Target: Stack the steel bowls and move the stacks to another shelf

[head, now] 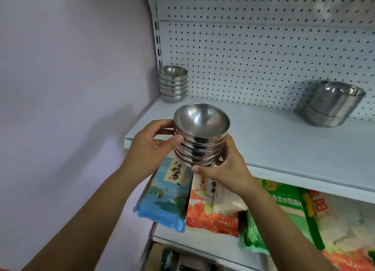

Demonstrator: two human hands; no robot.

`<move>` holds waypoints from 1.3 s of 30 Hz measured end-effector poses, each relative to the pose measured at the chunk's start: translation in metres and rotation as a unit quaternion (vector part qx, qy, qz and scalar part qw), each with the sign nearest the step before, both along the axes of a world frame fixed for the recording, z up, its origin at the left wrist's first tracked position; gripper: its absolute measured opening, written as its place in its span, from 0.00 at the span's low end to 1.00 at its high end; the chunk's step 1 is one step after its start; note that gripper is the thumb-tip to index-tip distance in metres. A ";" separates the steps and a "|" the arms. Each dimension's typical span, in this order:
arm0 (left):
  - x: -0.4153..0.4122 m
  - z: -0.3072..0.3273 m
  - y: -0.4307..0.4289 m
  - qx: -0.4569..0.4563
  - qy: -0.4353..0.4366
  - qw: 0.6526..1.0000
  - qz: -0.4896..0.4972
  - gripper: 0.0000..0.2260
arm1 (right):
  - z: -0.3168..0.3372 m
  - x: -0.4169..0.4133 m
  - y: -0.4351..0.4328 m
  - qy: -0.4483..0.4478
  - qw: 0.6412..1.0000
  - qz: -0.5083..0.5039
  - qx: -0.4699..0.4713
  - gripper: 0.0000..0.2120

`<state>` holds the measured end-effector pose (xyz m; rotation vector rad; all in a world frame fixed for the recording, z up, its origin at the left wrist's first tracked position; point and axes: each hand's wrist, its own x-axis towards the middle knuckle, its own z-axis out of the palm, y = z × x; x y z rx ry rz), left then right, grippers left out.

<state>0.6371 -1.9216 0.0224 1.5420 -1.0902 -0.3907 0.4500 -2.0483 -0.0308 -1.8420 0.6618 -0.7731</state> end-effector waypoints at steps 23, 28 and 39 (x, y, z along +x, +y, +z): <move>0.051 -0.092 -0.141 0.096 -0.260 0.893 0.354 0.21 | -0.019 0.105 -0.197 0.046 0.993 0.109 -0.012 0.58; 0.065 -0.126 -0.138 0.130 -0.258 0.883 0.371 0.26 | -0.016 0.120 -0.222 0.061 0.994 0.088 -0.010 0.56; 0.066 -0.128 -0.141 0.132 -0.242 0.886 0.374 0.25 | -0.019 0.171 -0.262 0.020 0.999 -0.032 0.001 0.53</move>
